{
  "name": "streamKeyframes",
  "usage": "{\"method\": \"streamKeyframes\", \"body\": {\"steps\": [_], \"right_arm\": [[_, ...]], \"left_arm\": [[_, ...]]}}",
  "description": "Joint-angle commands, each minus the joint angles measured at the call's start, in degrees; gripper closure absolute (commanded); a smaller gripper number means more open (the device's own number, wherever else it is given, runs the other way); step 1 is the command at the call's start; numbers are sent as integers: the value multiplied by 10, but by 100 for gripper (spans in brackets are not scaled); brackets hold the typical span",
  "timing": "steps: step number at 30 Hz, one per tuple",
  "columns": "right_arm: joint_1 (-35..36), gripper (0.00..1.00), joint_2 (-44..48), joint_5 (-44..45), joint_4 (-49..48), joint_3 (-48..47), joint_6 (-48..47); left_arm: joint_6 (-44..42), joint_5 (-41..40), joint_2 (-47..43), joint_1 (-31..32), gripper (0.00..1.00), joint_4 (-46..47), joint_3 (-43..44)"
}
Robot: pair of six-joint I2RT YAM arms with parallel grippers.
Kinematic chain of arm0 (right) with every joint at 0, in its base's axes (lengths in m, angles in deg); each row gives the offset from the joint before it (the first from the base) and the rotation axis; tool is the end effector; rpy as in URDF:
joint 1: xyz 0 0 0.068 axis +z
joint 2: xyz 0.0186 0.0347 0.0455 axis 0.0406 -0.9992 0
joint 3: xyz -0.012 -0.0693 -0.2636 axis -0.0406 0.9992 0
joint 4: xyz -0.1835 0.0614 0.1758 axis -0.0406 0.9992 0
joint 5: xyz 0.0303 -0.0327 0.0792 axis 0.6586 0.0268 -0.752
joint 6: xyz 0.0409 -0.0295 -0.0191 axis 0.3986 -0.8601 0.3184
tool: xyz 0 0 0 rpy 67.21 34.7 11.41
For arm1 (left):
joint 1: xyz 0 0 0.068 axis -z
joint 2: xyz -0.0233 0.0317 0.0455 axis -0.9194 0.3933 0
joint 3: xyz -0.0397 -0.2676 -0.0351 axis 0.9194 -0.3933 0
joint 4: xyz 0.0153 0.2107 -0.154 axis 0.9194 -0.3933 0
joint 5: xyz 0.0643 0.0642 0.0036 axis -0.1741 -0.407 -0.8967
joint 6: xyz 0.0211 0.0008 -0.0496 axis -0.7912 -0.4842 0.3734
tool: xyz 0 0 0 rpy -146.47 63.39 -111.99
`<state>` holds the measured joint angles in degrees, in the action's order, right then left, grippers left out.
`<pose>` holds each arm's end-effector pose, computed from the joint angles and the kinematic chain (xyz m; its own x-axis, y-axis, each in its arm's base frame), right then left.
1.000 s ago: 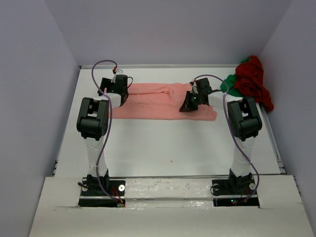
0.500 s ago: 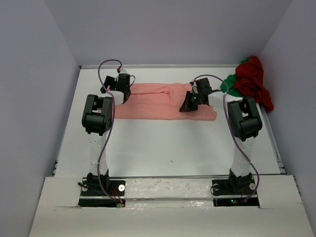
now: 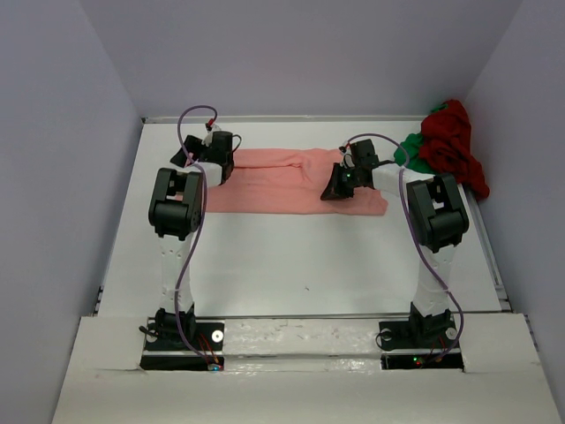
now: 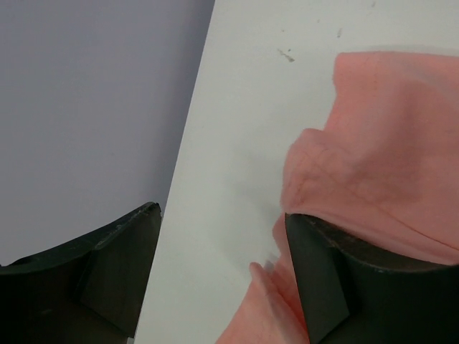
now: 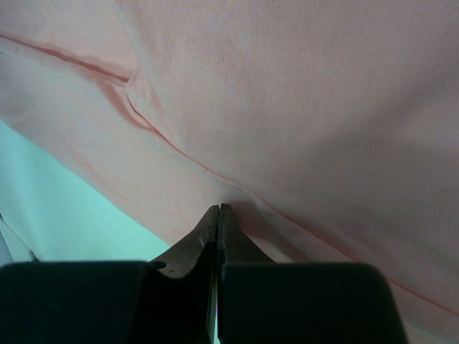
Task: Fold and stack the t-shirts
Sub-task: Fold the tshirt
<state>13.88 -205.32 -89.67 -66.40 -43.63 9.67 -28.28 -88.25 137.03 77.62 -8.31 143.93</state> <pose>0.4127 0.1378 0.1502 -0.9226 0.1221 -0.3658 -0.1337 0.7884 0.6005 0.4845 -0.0622 0.1450 -0.6892 0.3971 -0.6060 -0.3319 0.5704 0.7513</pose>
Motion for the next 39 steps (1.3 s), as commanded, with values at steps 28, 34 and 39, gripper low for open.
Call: {"method": "streamKeyframes", "body": {"steps": [28,34,39], "right_arm": [[3,100,23,-9,-25,4,-7],[3,100,19,-8,-25,1,-7],[3,100,19,-9,-25,1,-8]], "left_arm": [[111,0,-83,21,18,-125,24],[117,18,-40,15,17,-199,60],[119,65,-40,13,18,-208,59]]}}
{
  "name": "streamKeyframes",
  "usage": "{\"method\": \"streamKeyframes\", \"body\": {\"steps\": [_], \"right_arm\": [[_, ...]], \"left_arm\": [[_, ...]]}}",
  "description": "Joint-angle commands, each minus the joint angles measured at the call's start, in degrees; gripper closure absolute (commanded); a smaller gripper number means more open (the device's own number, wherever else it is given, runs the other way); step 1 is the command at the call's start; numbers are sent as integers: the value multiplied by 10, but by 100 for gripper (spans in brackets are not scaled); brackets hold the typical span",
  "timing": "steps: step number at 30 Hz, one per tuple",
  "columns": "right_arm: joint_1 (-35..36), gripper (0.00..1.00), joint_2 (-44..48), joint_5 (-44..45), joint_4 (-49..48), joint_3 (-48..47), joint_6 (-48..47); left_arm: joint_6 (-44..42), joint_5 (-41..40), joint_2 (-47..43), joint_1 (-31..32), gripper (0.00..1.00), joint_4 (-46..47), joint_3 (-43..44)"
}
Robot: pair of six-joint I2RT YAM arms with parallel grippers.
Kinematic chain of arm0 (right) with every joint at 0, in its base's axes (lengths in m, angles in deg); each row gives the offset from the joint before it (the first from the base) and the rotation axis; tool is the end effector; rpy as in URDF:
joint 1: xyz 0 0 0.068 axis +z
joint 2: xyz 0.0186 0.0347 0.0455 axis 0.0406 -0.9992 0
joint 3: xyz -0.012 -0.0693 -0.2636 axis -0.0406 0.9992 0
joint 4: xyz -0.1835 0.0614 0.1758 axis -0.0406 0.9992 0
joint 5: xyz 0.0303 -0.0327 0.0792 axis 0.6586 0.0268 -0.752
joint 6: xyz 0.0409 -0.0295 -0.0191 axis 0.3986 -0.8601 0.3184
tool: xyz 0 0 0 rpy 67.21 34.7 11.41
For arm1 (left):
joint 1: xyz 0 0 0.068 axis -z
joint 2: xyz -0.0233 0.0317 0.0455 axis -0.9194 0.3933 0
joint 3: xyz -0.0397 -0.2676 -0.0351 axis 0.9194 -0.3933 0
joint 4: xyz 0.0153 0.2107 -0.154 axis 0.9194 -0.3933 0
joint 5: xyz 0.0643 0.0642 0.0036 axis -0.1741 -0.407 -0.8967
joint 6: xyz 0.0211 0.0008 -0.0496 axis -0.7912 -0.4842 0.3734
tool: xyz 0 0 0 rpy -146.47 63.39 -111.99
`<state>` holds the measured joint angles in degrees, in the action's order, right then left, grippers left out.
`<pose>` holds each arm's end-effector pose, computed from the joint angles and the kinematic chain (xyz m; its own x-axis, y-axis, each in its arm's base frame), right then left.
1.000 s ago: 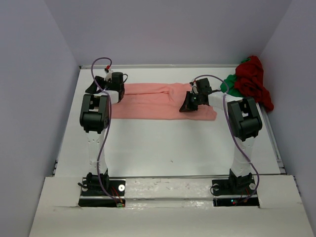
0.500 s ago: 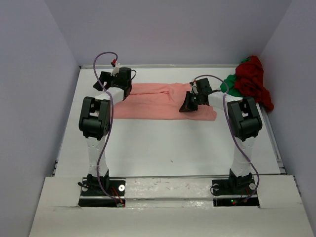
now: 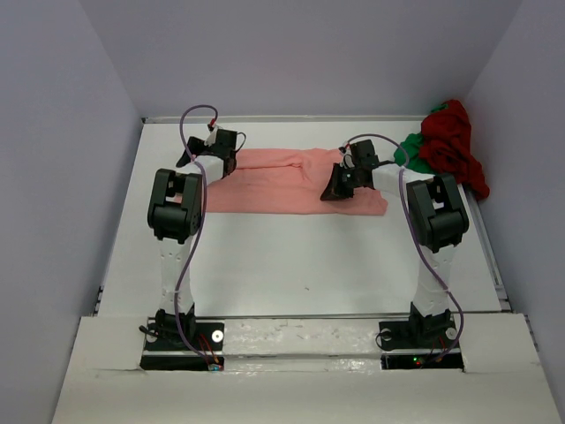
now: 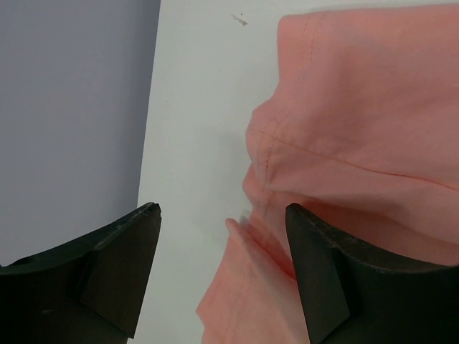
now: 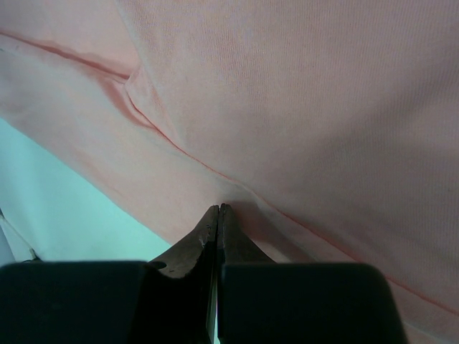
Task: Fold and stack the t-shirts
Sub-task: Fold the tshirt
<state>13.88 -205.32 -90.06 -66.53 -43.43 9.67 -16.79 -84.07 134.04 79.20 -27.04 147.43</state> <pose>0.4121 0.1378 0.1494 -0.9241 0.1203 -0.3627 -0.1352 0.7848 0.6048 0.4752 -0.0755 0.1608 -0.7285 0.3368 -0.5965 -0.2614 0.6682 0.6965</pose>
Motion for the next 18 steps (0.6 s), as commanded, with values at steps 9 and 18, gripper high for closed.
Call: {"method": "streamKeyframes", "body": {"steps": [9,18], "right_arm": [[3,100,23,-7,-23,2,-8],[3,100,23,-6,-23,2,-9]], "left_arm": [[0,24,26,-13,18,13,41],[-11,2,55,-22,21,45,56]]}}
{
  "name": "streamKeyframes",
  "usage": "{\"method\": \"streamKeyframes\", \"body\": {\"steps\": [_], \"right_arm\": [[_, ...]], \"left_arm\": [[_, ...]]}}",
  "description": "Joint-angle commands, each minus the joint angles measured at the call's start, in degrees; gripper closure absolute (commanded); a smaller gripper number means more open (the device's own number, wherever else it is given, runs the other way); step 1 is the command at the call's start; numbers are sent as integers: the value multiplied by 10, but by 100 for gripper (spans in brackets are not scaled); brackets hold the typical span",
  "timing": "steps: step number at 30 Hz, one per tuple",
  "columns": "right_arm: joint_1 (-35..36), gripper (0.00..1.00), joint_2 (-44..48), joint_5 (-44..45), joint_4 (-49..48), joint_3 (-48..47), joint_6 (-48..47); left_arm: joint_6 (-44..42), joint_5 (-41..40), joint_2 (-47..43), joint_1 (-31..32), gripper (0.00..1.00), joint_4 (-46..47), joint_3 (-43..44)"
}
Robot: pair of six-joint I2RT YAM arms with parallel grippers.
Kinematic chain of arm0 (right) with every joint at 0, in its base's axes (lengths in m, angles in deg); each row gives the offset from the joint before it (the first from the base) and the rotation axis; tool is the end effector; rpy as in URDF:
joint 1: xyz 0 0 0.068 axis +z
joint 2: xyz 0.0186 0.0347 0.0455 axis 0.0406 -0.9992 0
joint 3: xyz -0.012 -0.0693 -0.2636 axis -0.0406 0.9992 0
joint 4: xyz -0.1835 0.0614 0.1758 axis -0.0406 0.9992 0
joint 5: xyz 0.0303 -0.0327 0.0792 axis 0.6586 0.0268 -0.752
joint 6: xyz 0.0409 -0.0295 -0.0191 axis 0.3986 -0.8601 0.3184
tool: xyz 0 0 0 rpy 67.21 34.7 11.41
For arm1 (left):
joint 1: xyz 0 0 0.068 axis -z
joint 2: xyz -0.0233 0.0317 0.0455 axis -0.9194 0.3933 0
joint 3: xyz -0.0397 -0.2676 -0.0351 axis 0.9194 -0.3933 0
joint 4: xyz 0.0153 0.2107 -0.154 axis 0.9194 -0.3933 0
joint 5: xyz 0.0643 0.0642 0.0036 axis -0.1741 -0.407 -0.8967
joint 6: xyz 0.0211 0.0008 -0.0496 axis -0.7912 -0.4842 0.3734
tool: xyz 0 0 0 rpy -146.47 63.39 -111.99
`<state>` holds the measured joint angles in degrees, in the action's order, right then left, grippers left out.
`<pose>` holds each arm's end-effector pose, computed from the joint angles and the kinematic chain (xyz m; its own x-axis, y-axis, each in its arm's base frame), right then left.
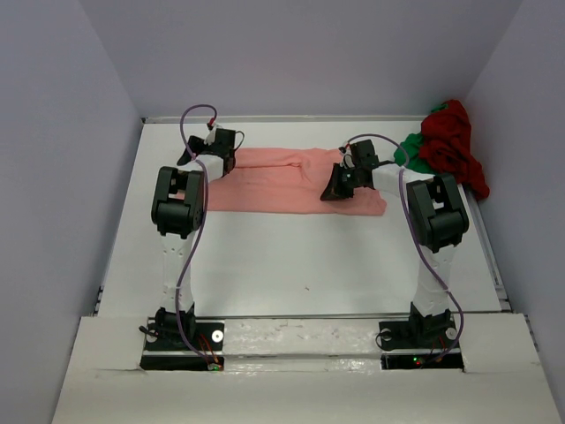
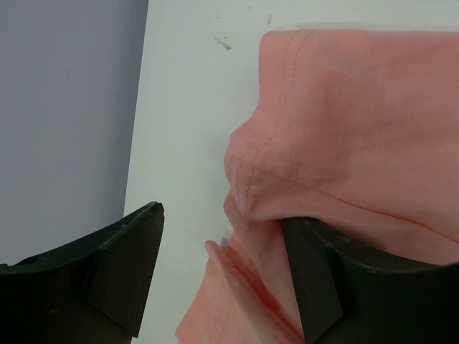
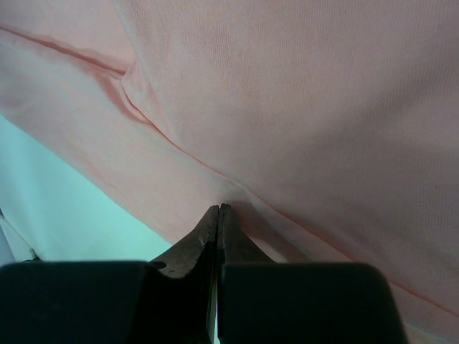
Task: Fold and stack the t-shirts
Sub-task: Fold the tshirt
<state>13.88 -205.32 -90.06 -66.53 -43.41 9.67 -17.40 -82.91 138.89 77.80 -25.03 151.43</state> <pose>0.4121 0.1378 0.1493 -0.9242 0.1202 -0.3624 -0.1350 0.7849 0.6047 0.4940 -0.0676 0.1446 -0.7239 0.3275 -0.6072 -0.2715 0.6738 0.6872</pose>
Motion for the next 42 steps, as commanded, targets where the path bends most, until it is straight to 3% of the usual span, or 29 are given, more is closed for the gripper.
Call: {"method": "streamKeyframes", "body": {"steps": [1,14,17,18,20,26,29,33,38,42], "right_arm": [[3,100,23,-5,-23,2,-10],[3,100,23,-7,-23,2,-9],[3,100,22,-7,-24,2,-9],[3,100,22,-8,-24,2,-9],[3,100,20,-8,-24,2,-9],[3,100,21,-8,-24,2,-9],[3,100,20,-10,-24,2,-9],[3,100,22,-11,-24,3,-9],[3,100,21,-10,-25,4,-9],[3,100,19,-13,-27,2,-8]], "left_arm": [[-8,-15,5,-7,21,49,9],[-33,-73,3,-8,23,108,-4],[-40,-71,12,-9,39,102,9],[-39,-73,20,-10,50,97,14],[-30,-73,27,-11,58,76,30],[-16,-68,28,-16,64,56,38],[-11,-76,28,-21,73,50,41],[-1,-92,24,-23,100,49,41],[53,-152,-12,-26,100,66,19],[161,-130,-113,-29,98,13,-2]]}}
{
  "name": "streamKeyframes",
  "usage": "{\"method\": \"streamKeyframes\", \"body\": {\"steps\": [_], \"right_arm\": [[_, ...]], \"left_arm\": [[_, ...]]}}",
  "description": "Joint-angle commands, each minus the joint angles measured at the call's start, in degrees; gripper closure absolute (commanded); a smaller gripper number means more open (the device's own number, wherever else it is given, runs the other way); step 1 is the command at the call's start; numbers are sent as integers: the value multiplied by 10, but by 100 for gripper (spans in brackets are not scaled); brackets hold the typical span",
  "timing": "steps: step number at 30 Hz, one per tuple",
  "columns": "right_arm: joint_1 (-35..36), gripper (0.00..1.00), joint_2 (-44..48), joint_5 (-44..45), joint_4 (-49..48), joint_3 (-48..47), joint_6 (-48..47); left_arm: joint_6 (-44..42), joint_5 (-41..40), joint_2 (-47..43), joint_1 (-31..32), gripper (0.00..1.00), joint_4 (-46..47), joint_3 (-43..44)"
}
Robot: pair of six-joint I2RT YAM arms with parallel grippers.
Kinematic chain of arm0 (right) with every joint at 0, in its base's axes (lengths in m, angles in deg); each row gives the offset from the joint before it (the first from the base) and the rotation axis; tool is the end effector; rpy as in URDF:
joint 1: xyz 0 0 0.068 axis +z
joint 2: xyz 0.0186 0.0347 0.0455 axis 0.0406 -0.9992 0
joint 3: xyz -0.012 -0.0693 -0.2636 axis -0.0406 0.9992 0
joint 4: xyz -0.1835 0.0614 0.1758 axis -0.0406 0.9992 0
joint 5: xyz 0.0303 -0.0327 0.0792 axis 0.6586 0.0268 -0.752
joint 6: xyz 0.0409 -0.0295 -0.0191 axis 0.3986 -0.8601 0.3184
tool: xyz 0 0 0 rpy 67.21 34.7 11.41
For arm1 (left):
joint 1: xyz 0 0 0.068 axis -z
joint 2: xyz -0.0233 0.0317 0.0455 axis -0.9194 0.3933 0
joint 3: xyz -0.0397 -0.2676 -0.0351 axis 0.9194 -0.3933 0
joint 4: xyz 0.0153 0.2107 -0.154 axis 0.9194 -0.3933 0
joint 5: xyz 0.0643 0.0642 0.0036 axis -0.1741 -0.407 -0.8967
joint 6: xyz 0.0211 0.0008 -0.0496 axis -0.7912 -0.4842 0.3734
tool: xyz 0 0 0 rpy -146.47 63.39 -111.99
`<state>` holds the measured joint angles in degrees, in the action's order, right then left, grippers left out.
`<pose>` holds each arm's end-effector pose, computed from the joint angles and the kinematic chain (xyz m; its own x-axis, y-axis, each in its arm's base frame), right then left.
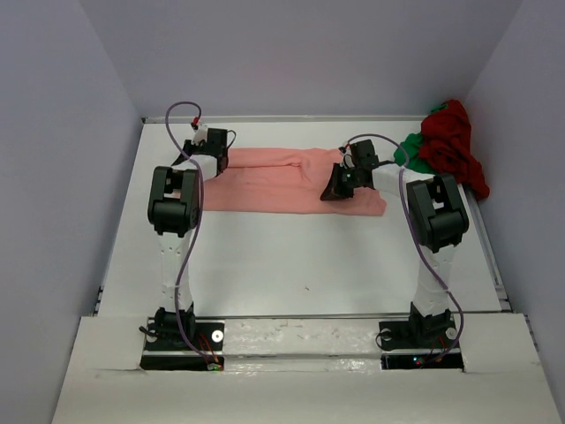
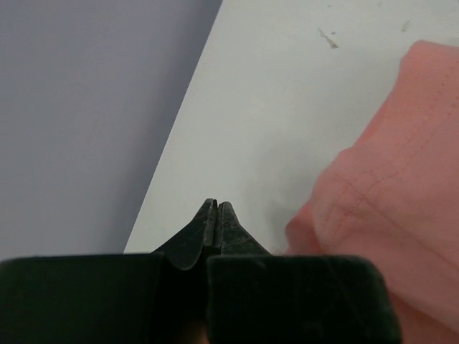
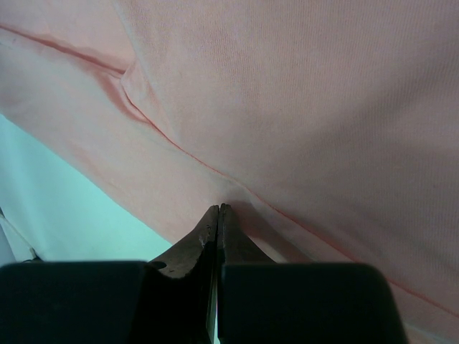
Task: Fold and stack the t-shirts
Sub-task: Fold the tshirt
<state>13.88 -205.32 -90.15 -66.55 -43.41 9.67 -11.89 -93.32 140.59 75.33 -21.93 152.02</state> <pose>0.4121 0.1379 0.1493 -0.9244 0.1199 -0.3622 -0.1357 0.7840 0.6058 0.4985 -0.0429 0.1408 -0.7018 0.2011 -0.6834 -0.4922 0.5567 0.6692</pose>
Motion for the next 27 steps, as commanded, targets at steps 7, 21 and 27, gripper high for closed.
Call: {"method": "streamKeyframes", "body": {"steps": [7,21,27], "right_arm": [[3,100,14,-8,-26,0,-6],[3,100,45,14,-24,16,-5],[3,100,58,48,-5,22,2]], "left_arm": [[210,-48,-196,49,97,-172,-10],[209,46,-67,108,100,-269,118],[139,65,-23,103,100,-210,142]]}}
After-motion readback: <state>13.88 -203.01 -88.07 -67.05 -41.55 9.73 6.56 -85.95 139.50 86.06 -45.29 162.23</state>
